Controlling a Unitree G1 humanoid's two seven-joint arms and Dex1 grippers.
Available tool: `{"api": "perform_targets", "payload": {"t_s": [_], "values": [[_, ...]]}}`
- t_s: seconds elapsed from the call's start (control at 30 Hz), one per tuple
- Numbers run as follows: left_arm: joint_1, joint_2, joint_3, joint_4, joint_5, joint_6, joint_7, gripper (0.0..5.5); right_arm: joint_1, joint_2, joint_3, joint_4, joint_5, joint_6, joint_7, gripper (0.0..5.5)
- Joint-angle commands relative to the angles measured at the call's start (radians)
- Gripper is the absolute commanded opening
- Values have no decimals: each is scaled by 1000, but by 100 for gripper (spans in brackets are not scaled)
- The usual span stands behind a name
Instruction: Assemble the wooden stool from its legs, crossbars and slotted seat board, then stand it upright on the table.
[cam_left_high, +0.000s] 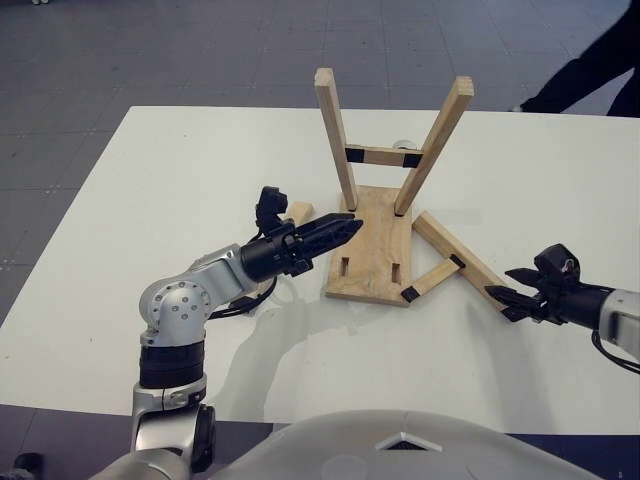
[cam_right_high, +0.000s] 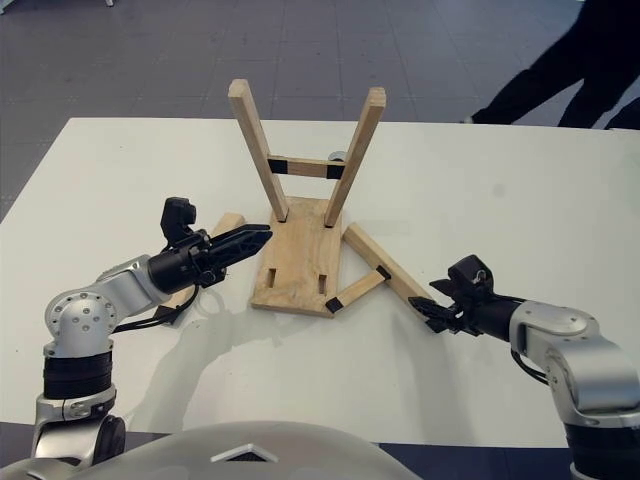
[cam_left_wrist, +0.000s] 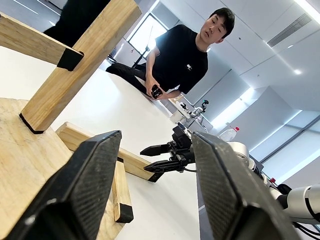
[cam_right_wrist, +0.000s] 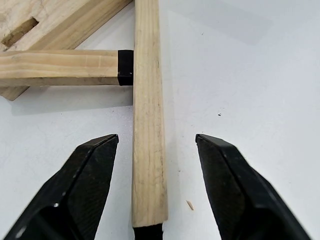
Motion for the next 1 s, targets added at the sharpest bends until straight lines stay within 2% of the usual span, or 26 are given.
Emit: {"api": "perform_targets", "payload": {"t_s": [0.03, 0.23, 0.37, 0.63, 1.0], "values": [[-3, 4, -3, -10, 2, 2, 12, 261, -13, -5, 7, 16, -43, -26, -20, 286], [-10, 8, -4, -3, 2, 6, 10, 261, -48, 27, 3, 95, -111, -65, -81, 286], [-12, 6, -5, -1, 2, 8, 9, 261, -86, 97, -34, 168, -72, -27, -103, 286], [-10, 5, -4, -3, 5, 5, 11, 261, -51, 21, 25, 188, -124, -116, 0, 286], [-17, 5, -2, 0, 4, 6, 14, 261, -15, 4, 74, 215, -198, -307, 104, 104]]}}
